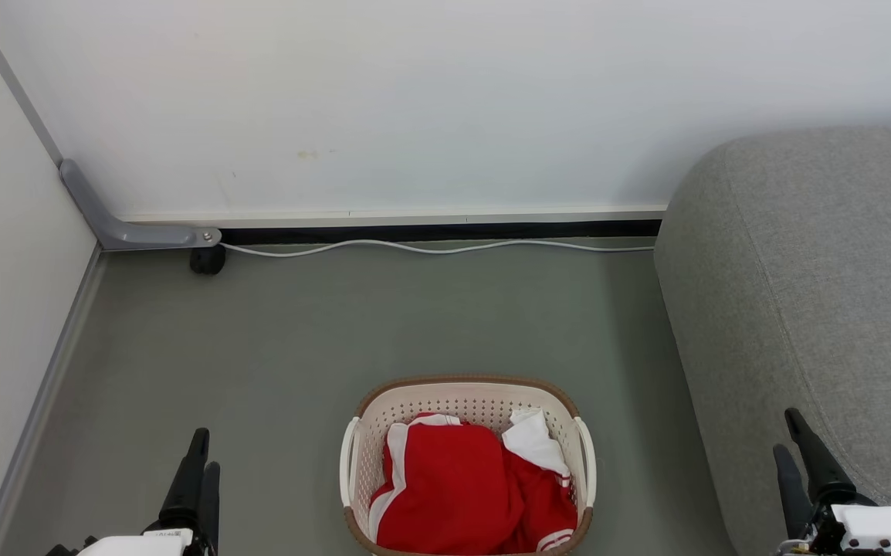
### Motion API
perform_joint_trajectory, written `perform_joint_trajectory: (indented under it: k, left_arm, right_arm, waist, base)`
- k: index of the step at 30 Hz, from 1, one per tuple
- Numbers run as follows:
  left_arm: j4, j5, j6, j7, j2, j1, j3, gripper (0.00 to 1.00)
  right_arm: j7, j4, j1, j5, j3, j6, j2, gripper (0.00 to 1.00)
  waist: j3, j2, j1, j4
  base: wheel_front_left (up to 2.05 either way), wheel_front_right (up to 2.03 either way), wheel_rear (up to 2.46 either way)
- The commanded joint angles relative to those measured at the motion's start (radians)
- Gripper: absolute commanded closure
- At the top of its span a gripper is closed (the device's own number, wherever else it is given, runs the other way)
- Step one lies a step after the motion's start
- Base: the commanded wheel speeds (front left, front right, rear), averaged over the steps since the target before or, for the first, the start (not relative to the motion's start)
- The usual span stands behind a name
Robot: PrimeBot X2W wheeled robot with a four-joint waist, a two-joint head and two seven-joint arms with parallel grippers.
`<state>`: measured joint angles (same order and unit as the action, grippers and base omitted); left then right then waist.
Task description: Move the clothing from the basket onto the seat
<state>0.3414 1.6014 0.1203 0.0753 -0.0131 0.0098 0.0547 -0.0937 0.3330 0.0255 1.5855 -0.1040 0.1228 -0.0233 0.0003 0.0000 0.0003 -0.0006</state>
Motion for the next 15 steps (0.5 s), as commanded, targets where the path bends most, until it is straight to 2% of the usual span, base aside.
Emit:
perform_joint_trajectory:
  k: [1, 15]
  left_arm:
    - [-0.021, -0.014, 0.002, -0.009, -0.013, -0.057, -0.001, 0.0]
    - [-0.004, -0.137, 0.003, -0.052, -0.025, -0.085, -0.027, 0.0]
  right_arm:
    - [0.01, -0.032, 0.047, -0.012, 0.008, 0.004, -0.022, 0.0]
    - [0.071, -0.017, 0.086, -0.089, 0.093, 0.004, -0.075, 0.0]
  waist:
    - [0.0, 0.0, -0.0002, 0.0]
    - [-0.002, 0.0, -0.0002, 0.0]
  base:
    - [0.0, 0.0, 0.0]
    - [0.0, 0.0, 0.0]
